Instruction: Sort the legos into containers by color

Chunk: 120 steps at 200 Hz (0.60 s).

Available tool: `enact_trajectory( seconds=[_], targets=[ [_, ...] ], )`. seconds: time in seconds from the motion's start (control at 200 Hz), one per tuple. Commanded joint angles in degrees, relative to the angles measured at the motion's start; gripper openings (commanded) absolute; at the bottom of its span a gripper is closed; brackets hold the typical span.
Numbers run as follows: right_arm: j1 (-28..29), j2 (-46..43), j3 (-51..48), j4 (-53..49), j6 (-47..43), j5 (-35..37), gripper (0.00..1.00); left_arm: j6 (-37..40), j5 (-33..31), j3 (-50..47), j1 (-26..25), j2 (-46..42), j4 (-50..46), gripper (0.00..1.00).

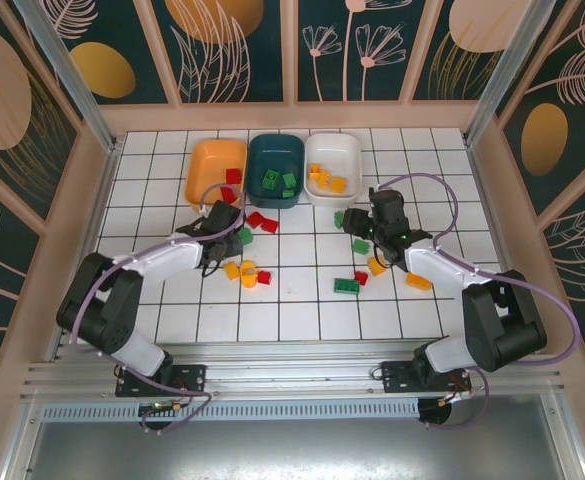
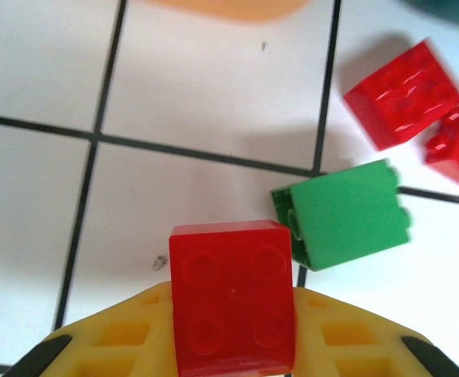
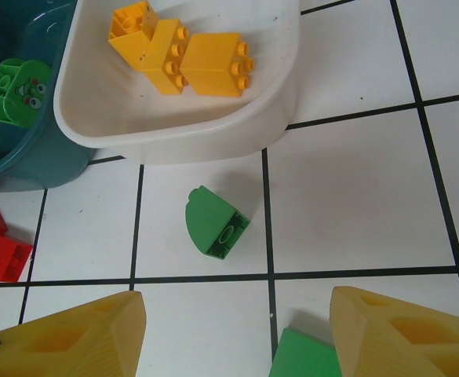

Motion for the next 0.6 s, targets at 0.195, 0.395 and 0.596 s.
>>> enact_trajectory(
  seconds=[0.195,0.395,0.596],
  targets=[
    [0.51,-0.94,0.91,0.80,-0.84,1.14,0.65,6.63,-9.48,11.64,0.82,-0.12,-3.95,0.28],
    [0.44,-0.72,0.81,0.99,-0.83,1.75,0.65,6.25,-3.95,24.04,8.76,12.86,0.01,0.26],
    [0.02,-0.94,0.80,-0.12,-0.70,2.67,0.65,6.72,1.40,38.53,13.73,27.86,-1.97,0.26]
  ],
)
